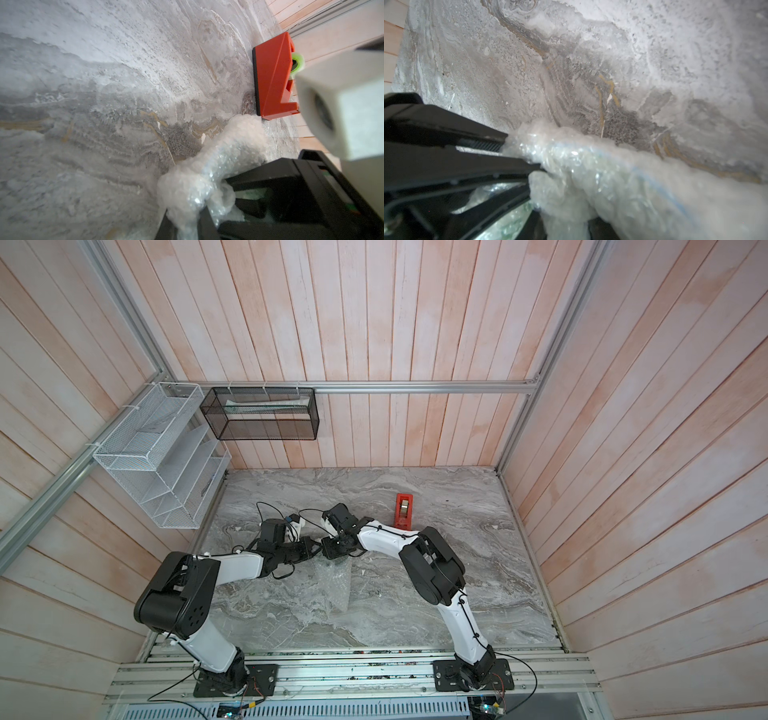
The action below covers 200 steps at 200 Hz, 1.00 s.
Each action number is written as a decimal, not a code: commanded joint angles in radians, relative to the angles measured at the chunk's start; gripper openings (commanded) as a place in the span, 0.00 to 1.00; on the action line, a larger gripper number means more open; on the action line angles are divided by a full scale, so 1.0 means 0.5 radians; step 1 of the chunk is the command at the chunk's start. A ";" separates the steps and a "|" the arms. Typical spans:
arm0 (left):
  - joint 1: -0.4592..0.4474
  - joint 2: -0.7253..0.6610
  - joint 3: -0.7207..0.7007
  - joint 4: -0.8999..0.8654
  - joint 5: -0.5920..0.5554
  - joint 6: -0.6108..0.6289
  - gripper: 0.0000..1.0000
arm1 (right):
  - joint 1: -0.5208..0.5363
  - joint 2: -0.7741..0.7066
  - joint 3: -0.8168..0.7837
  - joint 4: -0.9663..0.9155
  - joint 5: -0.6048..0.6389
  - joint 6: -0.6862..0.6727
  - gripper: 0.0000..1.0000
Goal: Wrap bowls in bubble wrap
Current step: Wrap the bowl in bubble wrap.
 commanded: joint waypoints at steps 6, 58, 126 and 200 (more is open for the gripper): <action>-0.034 -0.078 -0.103 -0.163 -0.198 -0.012 0.00 | -0.088 -0.128 -0.143 -0.077 0.127 0.055 0.38; -0.101 -0.226 -0.200 -0.124 -0.450 -0.039 0.00 | -0.208 -0.373 -0.246 0.106 -0.132 0.181 0.42; -0.172 -0.402 -0.339 -0.042 -0.751 -0.102 0.00 | -0.253 -0.478 -0.285 0.196 -0.232 0.227 0.43; -0.174 -0.489 -0.499 -0.024 -0.971 -0.374 0.00 | -0.531 -0.898 -1.089 0.918 -0.785 0.655 0.51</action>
